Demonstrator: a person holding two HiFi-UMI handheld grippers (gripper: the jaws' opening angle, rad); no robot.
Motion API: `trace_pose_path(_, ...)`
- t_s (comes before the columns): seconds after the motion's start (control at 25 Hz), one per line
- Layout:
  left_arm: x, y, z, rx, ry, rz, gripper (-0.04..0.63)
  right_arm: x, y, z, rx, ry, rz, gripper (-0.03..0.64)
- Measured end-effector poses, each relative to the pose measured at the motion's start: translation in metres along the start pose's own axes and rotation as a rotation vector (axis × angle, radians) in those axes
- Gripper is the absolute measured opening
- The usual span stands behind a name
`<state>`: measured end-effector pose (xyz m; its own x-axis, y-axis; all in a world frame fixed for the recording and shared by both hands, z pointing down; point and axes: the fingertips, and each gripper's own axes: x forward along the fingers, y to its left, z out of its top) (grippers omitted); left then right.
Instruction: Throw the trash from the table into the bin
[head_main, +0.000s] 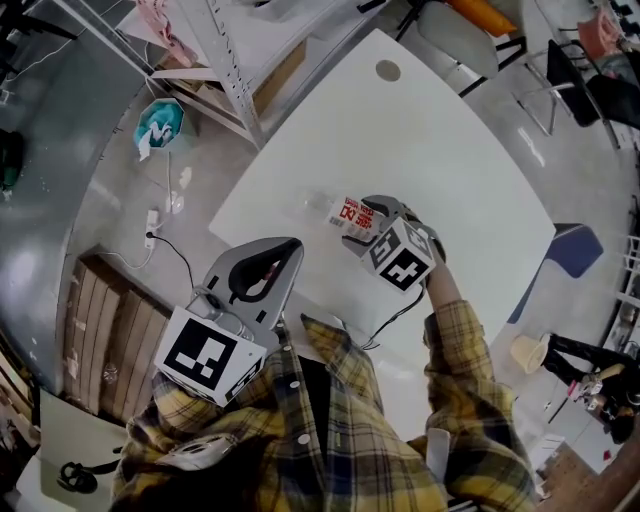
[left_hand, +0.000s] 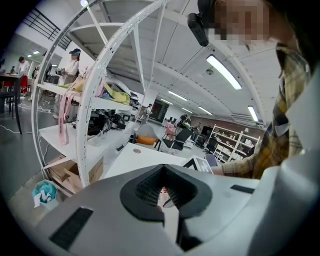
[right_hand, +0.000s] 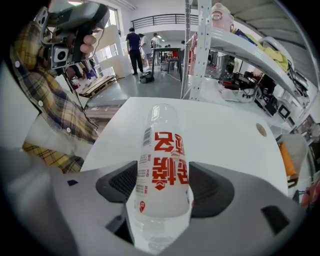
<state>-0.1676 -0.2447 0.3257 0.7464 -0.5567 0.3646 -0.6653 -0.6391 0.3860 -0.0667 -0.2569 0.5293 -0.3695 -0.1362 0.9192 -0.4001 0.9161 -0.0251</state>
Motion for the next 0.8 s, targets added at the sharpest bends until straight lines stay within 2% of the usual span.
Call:
trace_pose_path(0.4, -0.001, -0.001, 0.005, 0.005, -0.006, -0.011, 0.006, 0.001, 0.0, 0.001, -0.02, 0.007, -0.02, 0.305)
trace_pose_path(0.8, -0.001, -0.012, 0.014, 0.041, -0.026, -0.05, 0.007, -0.025, -0.001, 0.015, 0.051, -0.08, -0.105, 0.301)
